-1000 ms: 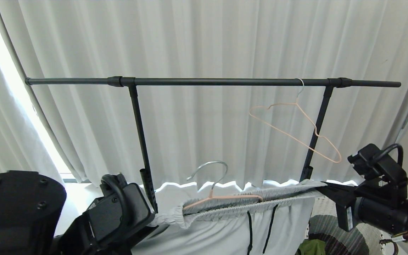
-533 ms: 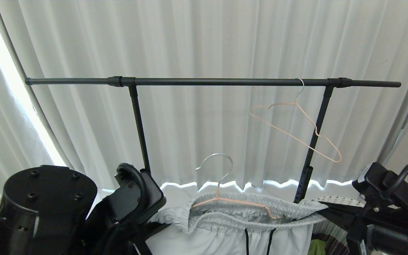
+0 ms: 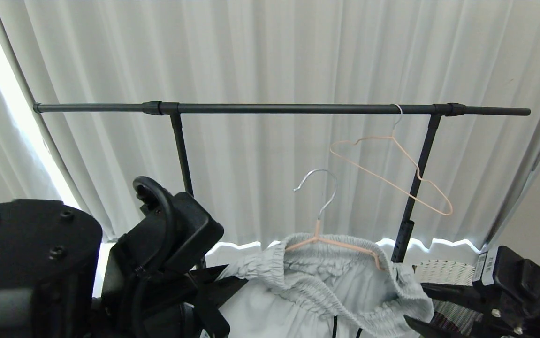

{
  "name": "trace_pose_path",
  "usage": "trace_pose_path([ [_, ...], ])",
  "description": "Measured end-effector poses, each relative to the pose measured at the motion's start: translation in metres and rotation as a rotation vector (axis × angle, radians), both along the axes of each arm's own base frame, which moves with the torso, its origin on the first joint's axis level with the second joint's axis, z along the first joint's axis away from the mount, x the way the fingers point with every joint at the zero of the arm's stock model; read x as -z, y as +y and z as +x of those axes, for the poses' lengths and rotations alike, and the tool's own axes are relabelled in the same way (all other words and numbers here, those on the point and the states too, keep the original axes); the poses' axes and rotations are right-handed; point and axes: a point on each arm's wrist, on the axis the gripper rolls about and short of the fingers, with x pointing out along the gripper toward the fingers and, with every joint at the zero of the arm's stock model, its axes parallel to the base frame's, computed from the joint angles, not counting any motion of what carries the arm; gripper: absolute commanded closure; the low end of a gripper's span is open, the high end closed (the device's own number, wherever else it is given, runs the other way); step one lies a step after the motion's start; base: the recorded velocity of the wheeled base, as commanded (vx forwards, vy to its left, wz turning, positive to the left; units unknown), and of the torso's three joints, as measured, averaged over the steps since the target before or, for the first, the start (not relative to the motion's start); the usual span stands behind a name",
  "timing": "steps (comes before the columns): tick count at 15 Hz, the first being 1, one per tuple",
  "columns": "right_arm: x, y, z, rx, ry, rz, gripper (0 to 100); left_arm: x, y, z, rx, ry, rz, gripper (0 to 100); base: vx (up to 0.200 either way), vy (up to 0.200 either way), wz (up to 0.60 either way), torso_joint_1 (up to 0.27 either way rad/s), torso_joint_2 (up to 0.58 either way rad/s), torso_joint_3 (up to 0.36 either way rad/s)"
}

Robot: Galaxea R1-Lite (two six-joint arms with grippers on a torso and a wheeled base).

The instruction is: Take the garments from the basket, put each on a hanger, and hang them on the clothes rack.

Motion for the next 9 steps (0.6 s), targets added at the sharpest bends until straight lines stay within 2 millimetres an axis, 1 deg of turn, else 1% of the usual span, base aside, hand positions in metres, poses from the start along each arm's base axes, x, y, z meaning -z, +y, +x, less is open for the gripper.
trace_pose_path([
  [3,0.003,-0.006,-0.004,0.006,0.0,0.0,0,-0.005,-0.001,-0.003,0.017,-0.024,-0.031,100,0.0,0.0,0.0,0.0,0.0,0.0],
  [5,0.004,-0.012,-0.006,0.017,0.001,-0.003,0,-0.004,0.0,-0.01,0.049,-0.031,-0.037,100,0.0,0.0,0.0,0.0,0.0,0.0],
  [7,0.003,-0.018,-0.004,0.047,-0.013,-0.003,0,-0.002,0.0,-0.018,0.09,-0.034,-0.027,100,0.0,0.0,0.0,0.0,0.0,0.0],
  [9,-0.003,-0.021,0.002,0.045,-0.047,-0.002,0,0.0,-0.002,-0.026,0.133,-0.047,-0.037,100,0.0,0.0,0.0,0.0,0.0,0.0],
])
